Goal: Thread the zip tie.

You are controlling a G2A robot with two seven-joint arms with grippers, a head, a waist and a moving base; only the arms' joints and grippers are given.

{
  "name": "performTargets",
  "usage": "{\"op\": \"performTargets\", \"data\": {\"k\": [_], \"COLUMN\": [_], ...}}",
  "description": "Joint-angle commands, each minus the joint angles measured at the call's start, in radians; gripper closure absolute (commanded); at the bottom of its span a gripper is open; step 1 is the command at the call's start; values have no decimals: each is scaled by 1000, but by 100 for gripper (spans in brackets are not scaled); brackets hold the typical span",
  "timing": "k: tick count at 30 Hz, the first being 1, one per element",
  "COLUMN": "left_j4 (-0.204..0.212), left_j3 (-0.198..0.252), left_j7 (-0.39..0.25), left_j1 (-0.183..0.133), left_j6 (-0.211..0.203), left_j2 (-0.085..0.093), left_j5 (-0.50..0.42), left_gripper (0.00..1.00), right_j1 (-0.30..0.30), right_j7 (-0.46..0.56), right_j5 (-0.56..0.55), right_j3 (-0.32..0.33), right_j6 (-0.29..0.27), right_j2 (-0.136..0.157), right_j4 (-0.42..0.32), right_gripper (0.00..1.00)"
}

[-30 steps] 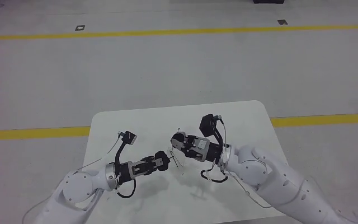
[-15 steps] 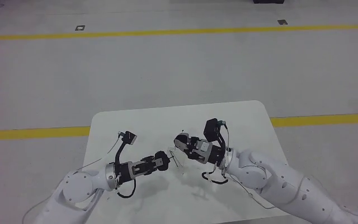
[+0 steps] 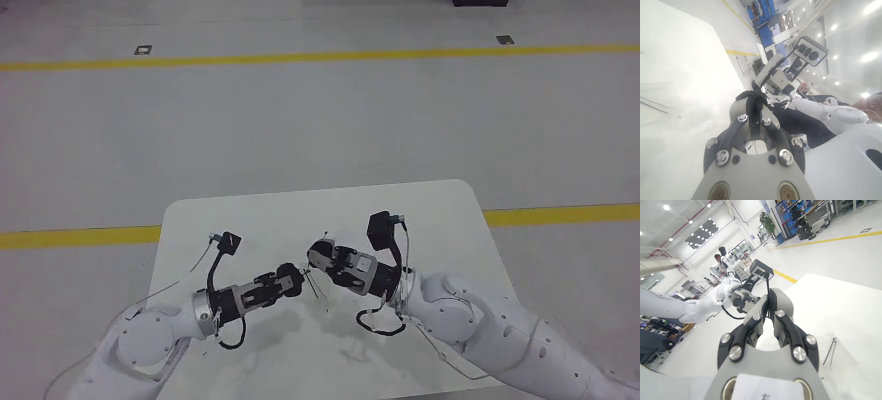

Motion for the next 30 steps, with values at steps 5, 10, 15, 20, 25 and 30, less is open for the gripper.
{"op": "performTargets", "data": {"k": [5, 10, 15, 20, 25, 30], "left_j4": [-11, -25, -32, -13, 14, 38], "left_j3": [-12, -32, -34, -42, -42, -39], "left_j7": [12, 18, -27, -108, -168, -200], "left_j1": [15, 29, 42, 36, 27, 10], "left_j6": [0, 1, 6, 33, 74, 145], "left_j2": [5, 10, 15, 20, 22, 22], "left_j5": [12, 24, -34, -171, -307, -433], "left_gripper": [100, 100, 100, 100, 100, 100], "right_j1": [-1, -4, -1, 5, 16, 23], "right_j7": [-2, 4, 4, -13, -27, -57], "right_j5": [46, 71, 75, 58, 45, 56], "right_j3": [4, 4, 4, -14, -41, -60], "right_j6": [0, 0, 0, 0, 0, 0], "right_j2": [-4, -6, -9, -15, -17, -13], "right_j4": [14, 15, 25, 23, 16, 19], "right_gripper": [100, 100, 100, 100, 100, 100]}}
